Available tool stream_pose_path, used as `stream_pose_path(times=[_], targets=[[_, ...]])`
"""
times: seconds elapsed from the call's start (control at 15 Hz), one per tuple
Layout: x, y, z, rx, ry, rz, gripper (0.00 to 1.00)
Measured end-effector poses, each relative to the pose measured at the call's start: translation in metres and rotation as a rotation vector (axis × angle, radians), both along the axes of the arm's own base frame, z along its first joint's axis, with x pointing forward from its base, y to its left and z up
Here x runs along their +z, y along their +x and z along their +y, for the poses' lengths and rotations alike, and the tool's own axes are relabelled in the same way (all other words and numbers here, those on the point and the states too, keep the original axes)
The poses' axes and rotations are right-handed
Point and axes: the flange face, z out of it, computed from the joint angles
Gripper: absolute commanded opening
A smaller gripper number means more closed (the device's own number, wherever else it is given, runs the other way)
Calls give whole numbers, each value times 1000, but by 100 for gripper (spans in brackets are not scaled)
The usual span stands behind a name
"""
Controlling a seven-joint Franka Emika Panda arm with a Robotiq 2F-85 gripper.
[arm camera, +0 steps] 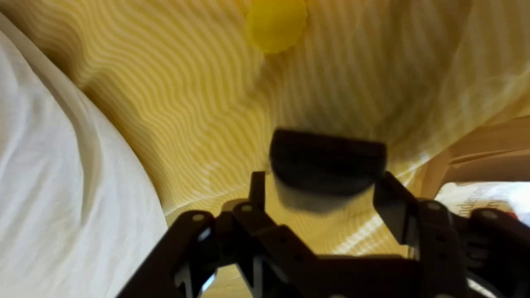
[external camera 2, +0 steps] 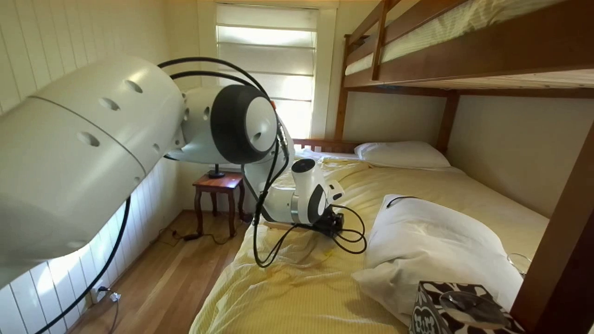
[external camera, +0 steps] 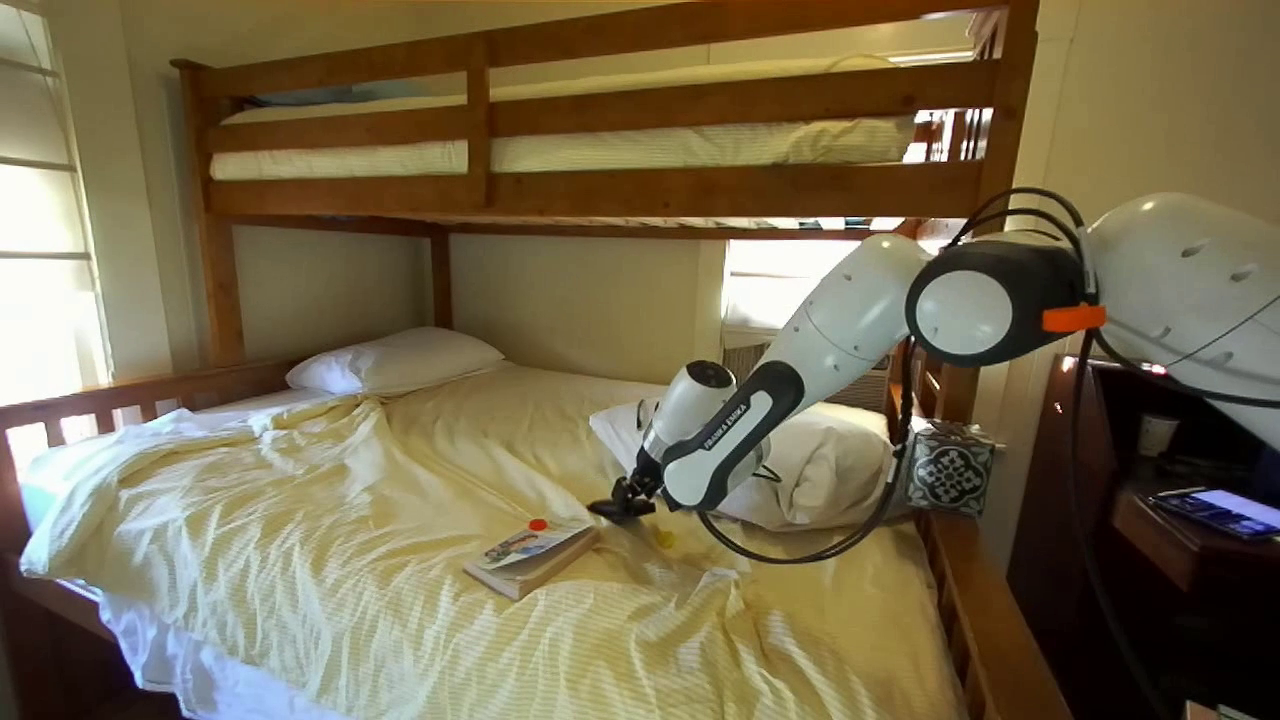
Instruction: Move the remote to the left
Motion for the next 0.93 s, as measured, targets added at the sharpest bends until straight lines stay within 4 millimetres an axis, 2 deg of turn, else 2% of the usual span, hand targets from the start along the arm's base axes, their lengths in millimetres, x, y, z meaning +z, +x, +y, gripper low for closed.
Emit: stream_pose_path(times=[0.2, 0.33, 0.4, 0.53, 0.73, 0.93], targets=[[1, 7, -5, -29, -8, 6, 100], [17, 13, -7, -57, 21, 27, 100], [31, 15, -7, -69, 55, 40, 100], [73, 18, -8, -78, 99, 73, 100], [135, 7, -30, -116, 68, 159, 100], [163, -13, -61, -163, 12, 262, 100]])
